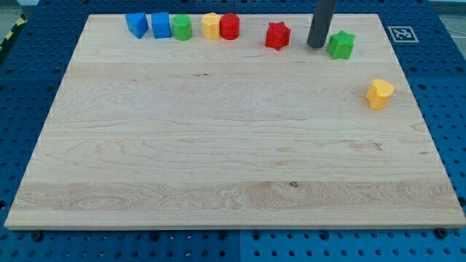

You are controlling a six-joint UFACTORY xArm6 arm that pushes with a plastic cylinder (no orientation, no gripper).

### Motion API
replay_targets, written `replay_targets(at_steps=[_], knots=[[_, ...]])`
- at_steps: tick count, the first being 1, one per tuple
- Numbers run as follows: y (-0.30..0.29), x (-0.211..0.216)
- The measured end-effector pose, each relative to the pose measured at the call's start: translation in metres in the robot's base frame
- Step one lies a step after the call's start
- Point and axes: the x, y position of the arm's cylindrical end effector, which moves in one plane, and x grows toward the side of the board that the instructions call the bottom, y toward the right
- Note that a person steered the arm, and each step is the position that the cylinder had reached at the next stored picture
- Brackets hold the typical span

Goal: Push the green star into the yellow heart

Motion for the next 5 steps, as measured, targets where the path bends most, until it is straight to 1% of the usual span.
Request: replay_targets(at_steps=[1, 2, 3, 4, 5], knots=[[0.03, -0.005], [0.068, 0.022], [0.091, 0.066], [0.098, 0.072], [0.098, 0.069]])
